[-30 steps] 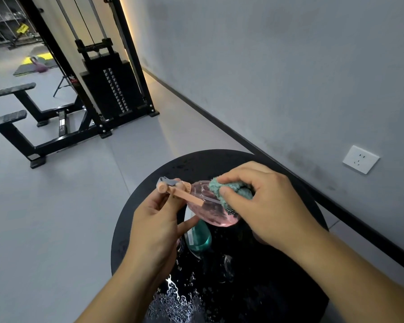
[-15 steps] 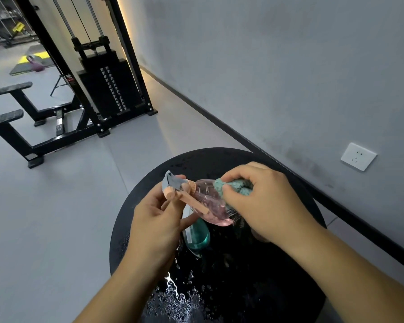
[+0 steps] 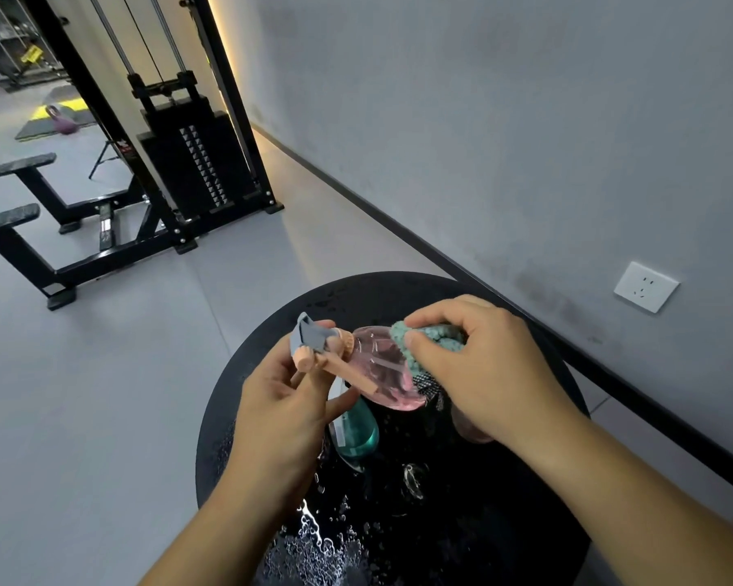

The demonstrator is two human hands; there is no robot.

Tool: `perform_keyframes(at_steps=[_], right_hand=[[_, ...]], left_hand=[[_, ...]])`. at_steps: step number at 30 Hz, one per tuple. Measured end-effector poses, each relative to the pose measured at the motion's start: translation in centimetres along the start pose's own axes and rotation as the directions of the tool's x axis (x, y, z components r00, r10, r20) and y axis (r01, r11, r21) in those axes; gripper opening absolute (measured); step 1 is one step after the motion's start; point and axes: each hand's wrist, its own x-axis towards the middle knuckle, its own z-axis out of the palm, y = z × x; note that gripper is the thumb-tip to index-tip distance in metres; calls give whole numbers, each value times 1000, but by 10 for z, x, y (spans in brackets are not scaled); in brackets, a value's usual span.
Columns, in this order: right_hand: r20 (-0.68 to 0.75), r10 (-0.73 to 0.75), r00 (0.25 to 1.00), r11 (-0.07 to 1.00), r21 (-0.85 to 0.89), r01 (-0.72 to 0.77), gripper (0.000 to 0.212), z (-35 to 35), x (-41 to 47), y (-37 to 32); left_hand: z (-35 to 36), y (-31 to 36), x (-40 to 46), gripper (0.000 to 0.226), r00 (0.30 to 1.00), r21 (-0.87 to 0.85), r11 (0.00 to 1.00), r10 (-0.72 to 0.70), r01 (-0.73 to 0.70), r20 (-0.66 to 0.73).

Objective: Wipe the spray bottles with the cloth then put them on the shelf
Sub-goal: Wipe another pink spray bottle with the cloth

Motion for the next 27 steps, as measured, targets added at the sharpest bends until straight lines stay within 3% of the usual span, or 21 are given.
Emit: perform_keyframes(at_steps=[3,8,14,19,24,27], right_hand=[[44,-106,993,994,18,105,15,3,-4,-3],[9,-149,989,986,-70,149,22,2,-2,5],[180,-328,928,922,-153,355,32,11,-14,-2],[69,-296,953,933,-192,304,29,8,-10,6],[106,-366,925,914,-147,378,29,12,-16,-3],[59,-271,961,951,-138,277,30,5,-9,2]], left_hand=[[0,1,1,12,1000,-16,1000,15,-15,-11],[-2,8,2,21,998,-92,996,1,-6,-63],[-7,7,4,18,994,-135,989,-67,54,-90],[-12,11,9,20,989,-175,981,-100,81,-106],[-10,10,6,31,989,-172,980,-118,102,-85],[-13,14,9,19,991,-181,980,-97,80,-89]])
